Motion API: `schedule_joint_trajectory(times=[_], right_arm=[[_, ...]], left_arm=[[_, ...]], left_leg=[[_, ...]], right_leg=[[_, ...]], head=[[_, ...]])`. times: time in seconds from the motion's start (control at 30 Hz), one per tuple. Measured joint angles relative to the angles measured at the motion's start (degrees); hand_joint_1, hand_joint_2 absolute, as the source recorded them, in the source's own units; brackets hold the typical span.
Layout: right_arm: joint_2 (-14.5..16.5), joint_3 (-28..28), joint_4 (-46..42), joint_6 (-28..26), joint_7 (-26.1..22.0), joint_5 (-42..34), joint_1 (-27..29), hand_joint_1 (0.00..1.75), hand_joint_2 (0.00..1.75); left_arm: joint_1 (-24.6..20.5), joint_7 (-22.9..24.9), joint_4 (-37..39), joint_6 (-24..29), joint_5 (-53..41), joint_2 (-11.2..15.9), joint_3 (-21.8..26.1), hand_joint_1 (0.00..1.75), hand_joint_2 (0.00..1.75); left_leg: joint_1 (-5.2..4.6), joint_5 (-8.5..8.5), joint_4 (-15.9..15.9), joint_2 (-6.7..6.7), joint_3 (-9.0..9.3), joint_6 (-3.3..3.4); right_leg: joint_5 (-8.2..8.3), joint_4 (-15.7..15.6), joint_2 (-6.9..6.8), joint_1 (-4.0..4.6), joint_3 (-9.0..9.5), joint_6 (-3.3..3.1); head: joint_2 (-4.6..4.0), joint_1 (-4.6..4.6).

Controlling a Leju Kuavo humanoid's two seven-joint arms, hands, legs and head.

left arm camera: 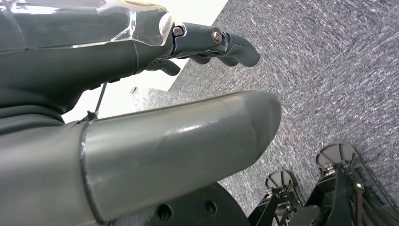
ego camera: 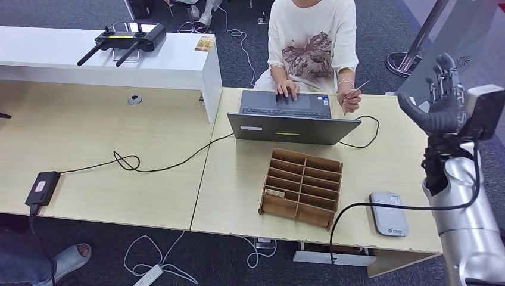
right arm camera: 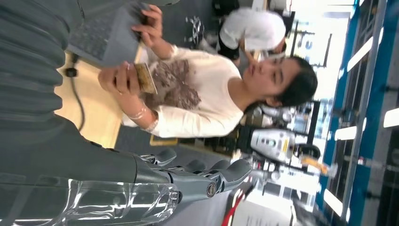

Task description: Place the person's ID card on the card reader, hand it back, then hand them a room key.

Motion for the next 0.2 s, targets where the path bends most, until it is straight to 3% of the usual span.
schedule_joint_trajectory(times=[0.1,0.2], right_arm=[[-4.2,-4.2,-5.8,7.1,-0.7,-6.3,7.0,0.00,1.75],[-7.1,-8.3,-10.7,9.3,-1.1,-9.4,13.3,0.00,1.75]], left_arm=[[0.1,-0.6,0.0,-1.2,0.4,0.0,0.4,0.00,0.00],[0.1,-1.0,0.0,-2.3,0.9,0.0,0.6,0.00,0.00]], left_leg=[[-0.01,-0.07,0.0,-0.02,-0.03,0.09],[-0.01,-0.12,0.0,-0.04,-0.04,0.14]], right_leg=[[-0.03,0.0,-0.02,-0.02,-0.02,0.04],[-0.08,-0.1,-0.03,-0.02,-0.02,0.10]], head=[[0.00,-0.01],[0.00,-0.01]])
